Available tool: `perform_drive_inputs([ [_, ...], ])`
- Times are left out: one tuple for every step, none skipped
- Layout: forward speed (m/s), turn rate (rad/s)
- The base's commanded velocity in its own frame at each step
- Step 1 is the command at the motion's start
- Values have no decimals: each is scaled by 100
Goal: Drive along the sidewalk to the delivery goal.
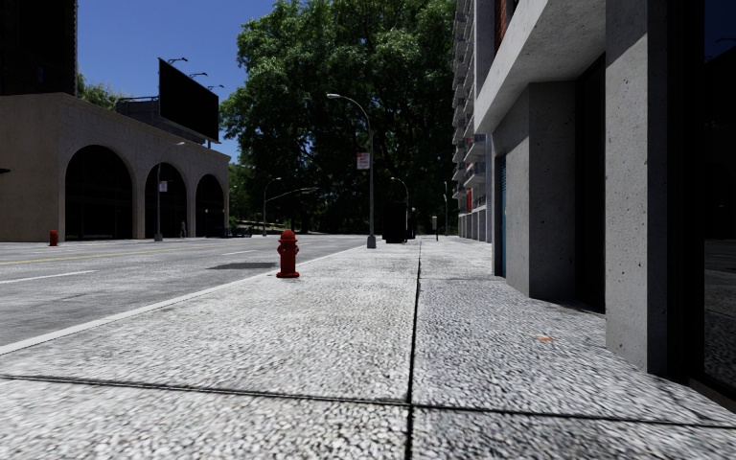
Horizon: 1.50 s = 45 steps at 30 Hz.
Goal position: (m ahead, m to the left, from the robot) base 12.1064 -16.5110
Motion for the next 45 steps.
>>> perform_drive_inputs([
  [0, 0],
  [0, 0],
  [0, 0],
  [23, 0],
  [23, 0],
  [39, 0],
  [45, 0],
  [47, 0],
  [55, 0],
  [55, 0],
  [75, 0],
  [158, 0],
  [200, 0],
  [200, 0],
  [200, 0],
  [200, 0],
  [200, 0],
  [200, 0],
  [200, 0],
  [200, 0],
  [200, 0],
  [200, 0],
  [200, 0],
  [200, 0],
  [200, 0],
  [200, 0],
  [200, 0],
  [200, 0],
  [200, 0],
  [200, 0],
  [200, -9],
  [200, -18],
  [200, -25],
  [200, -25],
  [200, -32],
  [200, -35],
  [200, -36],
  [200, -36],
  [200, -36],
  [200, -36],
  [200, -36],
  [200, -36],
  [200, -36],
  [200, -36],
  [200, -36],
])
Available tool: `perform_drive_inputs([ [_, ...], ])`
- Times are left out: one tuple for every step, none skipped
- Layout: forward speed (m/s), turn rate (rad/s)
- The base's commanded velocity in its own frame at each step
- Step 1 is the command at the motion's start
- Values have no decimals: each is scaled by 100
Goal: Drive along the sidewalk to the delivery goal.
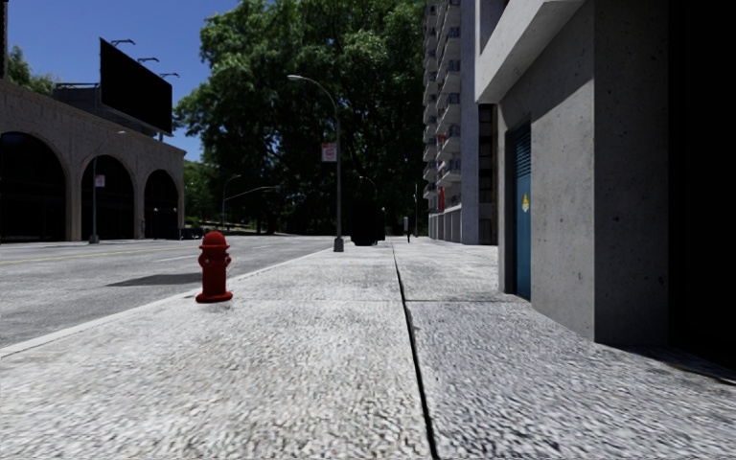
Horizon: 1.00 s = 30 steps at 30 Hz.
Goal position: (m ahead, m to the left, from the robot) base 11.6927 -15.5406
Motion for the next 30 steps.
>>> perform_drive_inputs([
  [200, -36],
  [200, -35],
  [200, -35],
  [200, -29],
  [200, 0],
  [200, 0],
  [200, 0],
  [200, 0],
  [200, 0],
  [200, 0],
  [200, 0],
  [200, 0],
  [200, 0],
  [200, 0],
  [200, 0],
  [200, 0],
  [200, 0],
  [200, 0],
  [200, 0],
  [200, 0],
  [200, 0],
  [200, 0],
  [200, 0],
  [200, 0],
  [200, 0],
  [200, 0],
  [200, 0],
  [200, 0],
  [200, 0],
  [200, 0],
])
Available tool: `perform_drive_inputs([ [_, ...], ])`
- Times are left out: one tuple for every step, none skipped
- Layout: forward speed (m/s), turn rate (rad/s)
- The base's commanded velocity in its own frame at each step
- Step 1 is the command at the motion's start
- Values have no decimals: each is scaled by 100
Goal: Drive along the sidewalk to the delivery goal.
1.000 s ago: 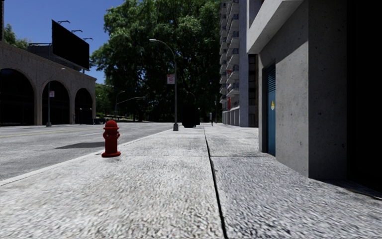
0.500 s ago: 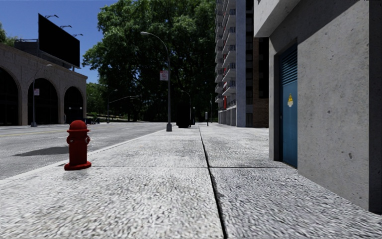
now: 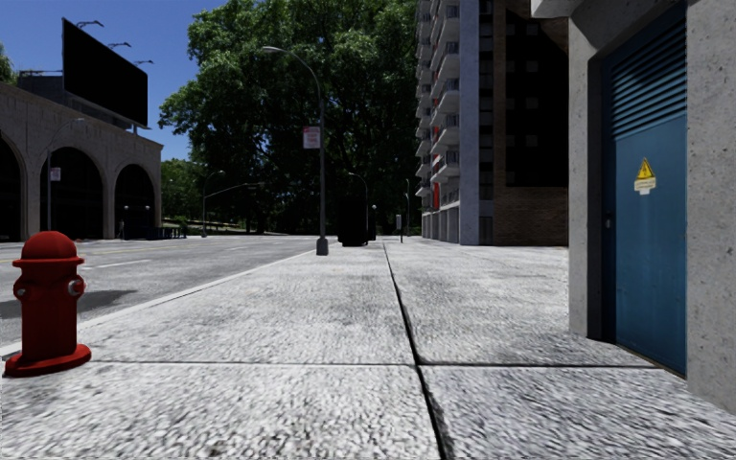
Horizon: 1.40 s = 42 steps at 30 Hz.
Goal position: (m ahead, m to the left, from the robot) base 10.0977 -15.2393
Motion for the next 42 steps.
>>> perform_drive_inputs([
  [200, 0],
  [200, 0],
  [200, 0],
  [200, 0],
  [200, 0],
  [200, 0],
  [200, 0],
  [200, 0],
  [200, 0],
  [200, 0],
  [200, 0],
  [200, 0],
  [200, 0],
  [200, 0],
  [200, 0],
  [200, 0],
  [200, 0],
  [200, 0],
  [200, 0],
  [200, 0],
  [200, 0],
  [199, 0],
  [199, 0],
  [197, 0],
  [194, 0],
  [191, 0],
  [191, 0],
  [190, 0],
  [189, 0],
  [189, 0],
  [189, 0],
  [189, 0],
  [189, 0],
  [189, 0],
  [189, 0],
  [189, 0],
  [189, 0],
  [189, 0],
  [189, 0],
  [189, 0],
  [189, 0],
  [190, 0],
])
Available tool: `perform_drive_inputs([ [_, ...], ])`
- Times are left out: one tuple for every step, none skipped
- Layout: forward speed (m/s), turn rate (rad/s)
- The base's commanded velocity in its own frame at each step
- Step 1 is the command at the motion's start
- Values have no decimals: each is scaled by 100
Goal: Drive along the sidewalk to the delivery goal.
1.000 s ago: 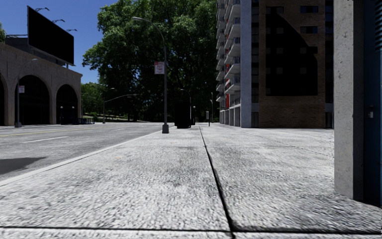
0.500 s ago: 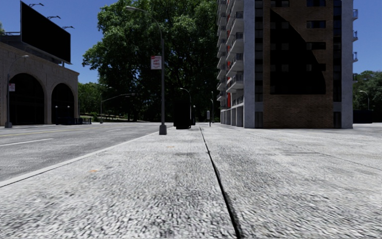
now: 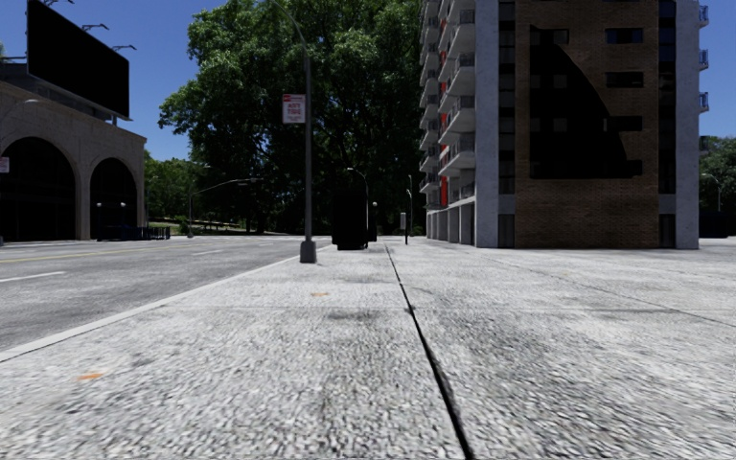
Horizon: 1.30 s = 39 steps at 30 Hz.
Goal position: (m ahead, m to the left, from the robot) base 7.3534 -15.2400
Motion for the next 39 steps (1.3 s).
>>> perform_drive_inputs([
  [190, 0],
  [192, 0],
  [178, 0],
  [162, 0],
  [162, 0],
  [200, 0],
  [200, 0],
  [200, 0],
  [200, 0],
  [200, 0],
  [200, 0],
  [200, 0],
  [200, 0],
  [200, 0],
  [200, 0],
  [200, -36],
  [200, -45],
  [200, -49],
  [200, -49],
  [200, -49],
  [200, -50],
  [200, -50],
  [200, -50],
  [200, -50],
  [200, -50],
  [200, -50],
  [200, -50],
  [200, -50],
  [200, -50],
  [200, -50],
  [200, -50],
  [200, -51],
  [200, -51],
  [200, -51],
  [200, -51],
  [200, -51],
  [200, -51],
  [200, -51],
  [200, -51],
])
